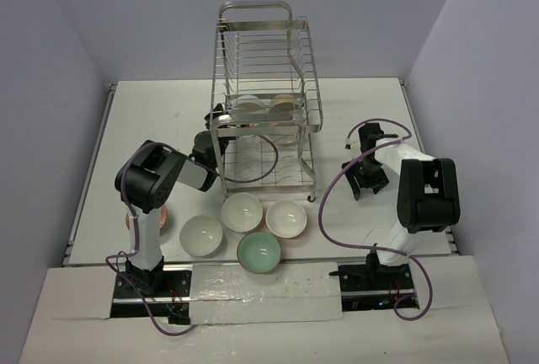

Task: Load the bowls into the dish rack
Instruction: Insert the bowl into the dish rack.

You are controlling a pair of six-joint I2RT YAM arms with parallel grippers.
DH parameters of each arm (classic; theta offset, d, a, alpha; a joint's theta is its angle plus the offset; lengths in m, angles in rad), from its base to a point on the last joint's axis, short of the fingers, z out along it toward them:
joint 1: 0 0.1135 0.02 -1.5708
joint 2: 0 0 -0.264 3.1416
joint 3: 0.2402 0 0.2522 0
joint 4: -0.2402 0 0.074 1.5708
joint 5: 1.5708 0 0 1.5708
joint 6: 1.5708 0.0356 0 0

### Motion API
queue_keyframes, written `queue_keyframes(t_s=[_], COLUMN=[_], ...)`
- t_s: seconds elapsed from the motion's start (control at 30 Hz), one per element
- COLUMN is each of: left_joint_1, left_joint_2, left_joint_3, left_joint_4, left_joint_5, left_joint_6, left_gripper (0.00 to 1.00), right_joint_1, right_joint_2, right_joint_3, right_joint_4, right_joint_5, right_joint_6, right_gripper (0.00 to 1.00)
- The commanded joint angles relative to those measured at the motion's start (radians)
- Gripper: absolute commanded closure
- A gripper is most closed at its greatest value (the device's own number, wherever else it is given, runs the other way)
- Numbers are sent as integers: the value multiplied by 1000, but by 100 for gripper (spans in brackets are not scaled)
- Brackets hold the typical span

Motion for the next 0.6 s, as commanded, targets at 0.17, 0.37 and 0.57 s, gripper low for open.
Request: queue_keyframes(t_s=[0.17, 0.37, 0.57], left_joint_1=[26, 49, 102], left_joint_2=[-88, -66, -89], left_joint_3=[-47, -34, -45], left_joint_4=[443, 469, 443], left_joint_5=[-28, -56, -68], left_joint_6=[-4, 16, -10], left_gripper=[48, 47, 47], right_joint_1=[-3, -3, -3], right_joint_2=[65, 67, 67], right_joint_3=[-80, -79, -79], right_joint_4=[78, 79, 79], right_joint_5=[154, 155, 155], right_joint_6=[-14, -13, -16], right_gripper=[29, 29, 29])
